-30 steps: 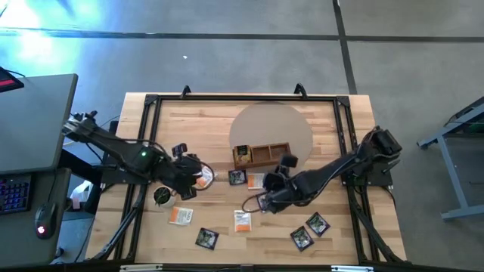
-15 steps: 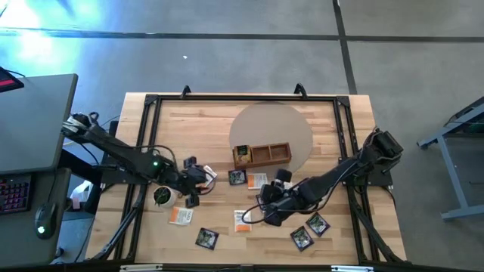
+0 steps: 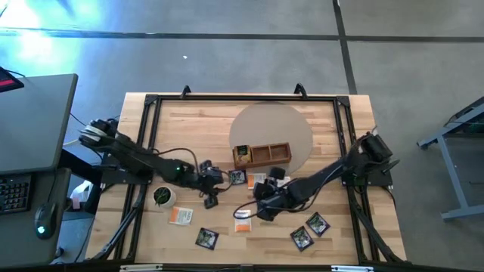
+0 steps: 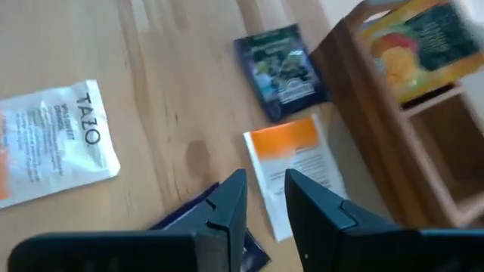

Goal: Pick & Place Tea
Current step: Put the violet tea bag into the middle section of the wooden organizer

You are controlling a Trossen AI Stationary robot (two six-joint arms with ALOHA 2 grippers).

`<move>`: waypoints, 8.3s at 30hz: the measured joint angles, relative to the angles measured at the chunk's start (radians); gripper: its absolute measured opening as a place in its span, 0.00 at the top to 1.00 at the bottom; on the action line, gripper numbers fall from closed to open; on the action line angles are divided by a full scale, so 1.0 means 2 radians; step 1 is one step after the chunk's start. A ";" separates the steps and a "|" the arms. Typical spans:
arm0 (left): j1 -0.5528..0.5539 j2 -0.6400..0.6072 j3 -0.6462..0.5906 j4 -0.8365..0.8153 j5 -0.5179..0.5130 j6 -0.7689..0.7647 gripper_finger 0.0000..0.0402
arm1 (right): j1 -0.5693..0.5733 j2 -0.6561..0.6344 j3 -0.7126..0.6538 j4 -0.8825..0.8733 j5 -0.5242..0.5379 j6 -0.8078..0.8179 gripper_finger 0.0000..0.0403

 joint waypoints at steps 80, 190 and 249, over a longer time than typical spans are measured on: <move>0.080 0.078 -0.048 0.163 0.052 -0.285 0.64 | -0.108 0.127 0.002 0.144 -0.052 -0.096 0.82; 0.138 0.201 0.379 -0.149 0.139 0.262 0.54 | 0.091 -0.405 -0.351 0.075 0.017 0.174 0.99; 0.070 0.307 0.379 -0.126 0.085 0.330 0.54 | 0.058 -0.016 -0.187 0.243 -0.113 -0.070 1.00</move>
